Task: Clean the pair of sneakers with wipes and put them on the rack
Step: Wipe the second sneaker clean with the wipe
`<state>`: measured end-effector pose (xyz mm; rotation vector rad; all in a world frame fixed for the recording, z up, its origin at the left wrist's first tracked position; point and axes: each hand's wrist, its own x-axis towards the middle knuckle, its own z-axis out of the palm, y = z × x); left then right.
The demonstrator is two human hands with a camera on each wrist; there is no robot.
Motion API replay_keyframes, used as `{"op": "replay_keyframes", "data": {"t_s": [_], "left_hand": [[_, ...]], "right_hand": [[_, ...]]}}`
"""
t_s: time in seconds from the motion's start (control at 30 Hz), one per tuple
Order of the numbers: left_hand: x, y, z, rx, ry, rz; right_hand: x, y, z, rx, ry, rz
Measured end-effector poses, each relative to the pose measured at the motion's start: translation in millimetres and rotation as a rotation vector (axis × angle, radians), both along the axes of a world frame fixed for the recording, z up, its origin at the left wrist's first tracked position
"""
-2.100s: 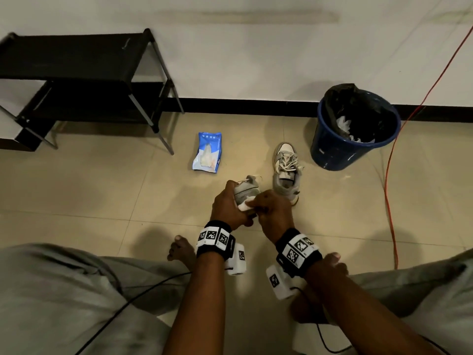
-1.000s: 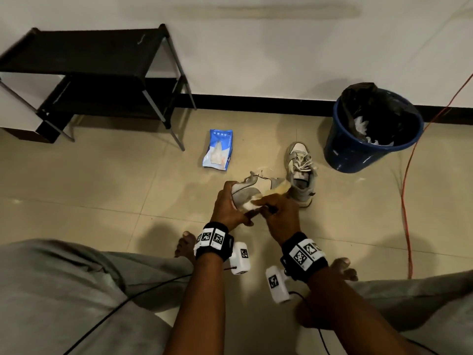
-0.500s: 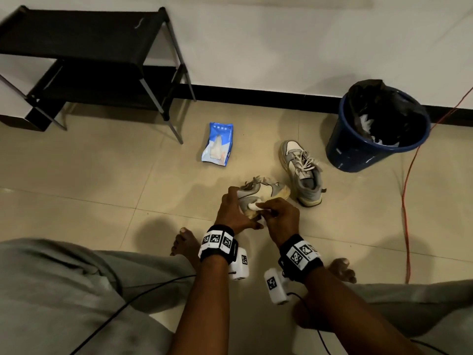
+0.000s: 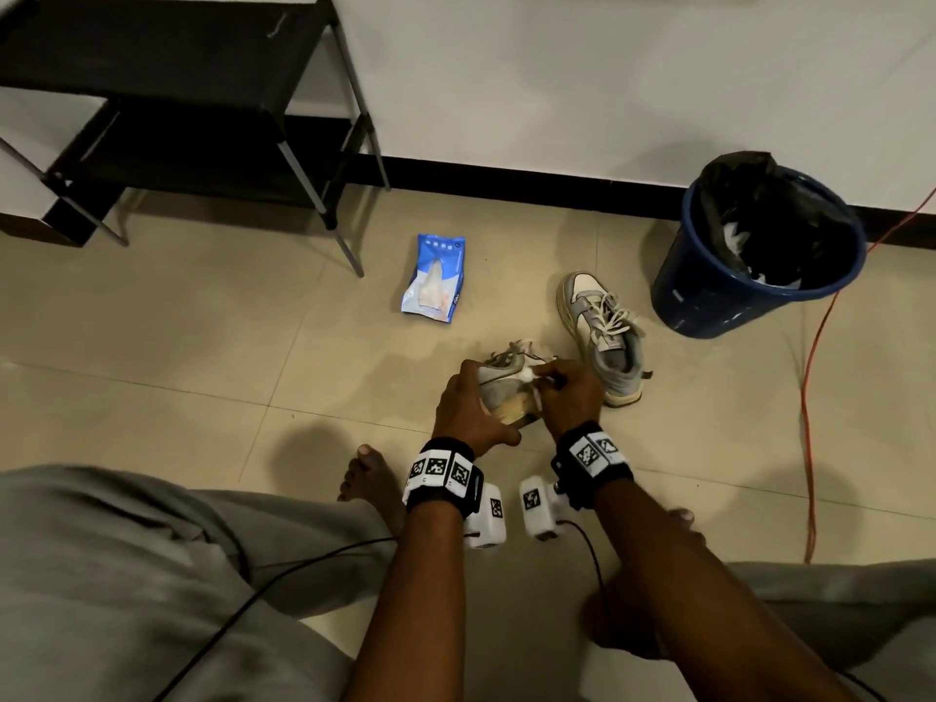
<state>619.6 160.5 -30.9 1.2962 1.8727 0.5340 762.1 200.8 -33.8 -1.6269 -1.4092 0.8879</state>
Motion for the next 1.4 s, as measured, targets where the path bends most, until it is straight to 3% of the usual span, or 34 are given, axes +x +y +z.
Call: {"op": "replay_keyframes", "data": {"t_s": [0.07,0.17,0.3,0.43,0.53,0.57,0.7,0.87,1.0,1.13,1.3,1.4], "left_hand": [[0,-3,-4,-0.002,-0.009,0.014],[-2,-4,-2,-0.009,-0.017,-0.010],[6,-2,4,-0.018,0.042,-0.068],[10,-1,6,-0.042,0.062,-0.128],[9,-1,7,-0.039,0.070,-0.135],[7,-2,6,-0.036,0.068,-0.127],[3,-3,-2,-0.004,0.023,-0.108],[3,6,2,0.071,-0.009,-0.079],[-2,7,-1,0.042,-0.016,-0.064],[-1,9,1,0.054,-0.026,-0.055],[-1,14,0,0.032,-0.038,-0.035],[-2,13,1,0.043,-0.035,-0.028]], "right_hand": [[-4,-6,0,-0.030,0.023,0.037],[-14,-30,7,0.041,0.012,0.278],[-9,9,-1,-0.015,0.018,0.023],[-20,-7,4,0.163,-0.064,0.229],[3,12,-6,-0.030,0.050,-0.001],[9,11,-9,-0.069,0.039,0.002],[18,-22,-1,-0.116,0.027,0.268],[32,-11,-11,-0.198,0.155,0.011],[12,-44,3,-0.088,0.177,0.203],[30,-21,-16,-0.139,0.170,0.019],[16,-41,-2,-0.019,0.146,0.153],[16,-33,-2,-0.068,0.260,0.072]]}}
